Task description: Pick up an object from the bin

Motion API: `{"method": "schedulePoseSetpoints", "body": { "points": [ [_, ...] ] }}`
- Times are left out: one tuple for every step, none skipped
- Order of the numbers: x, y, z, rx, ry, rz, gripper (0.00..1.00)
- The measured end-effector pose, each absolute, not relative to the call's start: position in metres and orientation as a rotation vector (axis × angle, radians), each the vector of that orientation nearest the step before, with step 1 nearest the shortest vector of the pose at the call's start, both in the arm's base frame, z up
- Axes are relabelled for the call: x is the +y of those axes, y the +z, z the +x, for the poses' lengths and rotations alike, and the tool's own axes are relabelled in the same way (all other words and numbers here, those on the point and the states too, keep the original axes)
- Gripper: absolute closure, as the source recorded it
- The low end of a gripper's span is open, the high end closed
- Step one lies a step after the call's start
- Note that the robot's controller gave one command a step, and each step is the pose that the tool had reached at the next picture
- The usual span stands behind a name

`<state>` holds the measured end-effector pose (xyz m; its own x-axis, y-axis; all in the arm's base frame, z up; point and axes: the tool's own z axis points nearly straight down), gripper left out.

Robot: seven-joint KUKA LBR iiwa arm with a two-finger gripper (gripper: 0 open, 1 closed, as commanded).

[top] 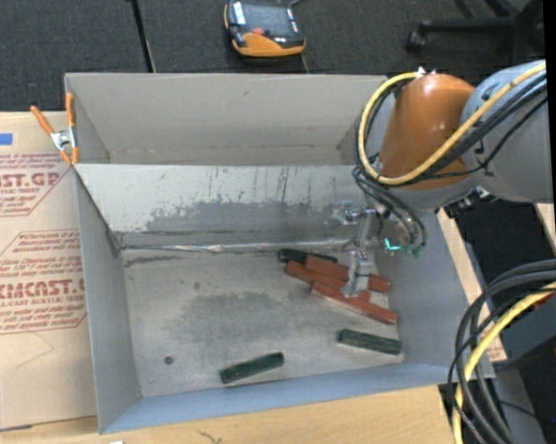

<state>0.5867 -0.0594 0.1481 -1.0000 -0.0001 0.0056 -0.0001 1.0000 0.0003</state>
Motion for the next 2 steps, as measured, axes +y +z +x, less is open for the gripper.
{"method": "schedulePoseSetpoints", "body": {
  "points": [
    [-0.059,0.153,0.589,-3.144,0.001,0.001,0.0],
    [-0.052,0.089,0.584,-3.14,-0.002,-0.199,0.0]
  ]
}}
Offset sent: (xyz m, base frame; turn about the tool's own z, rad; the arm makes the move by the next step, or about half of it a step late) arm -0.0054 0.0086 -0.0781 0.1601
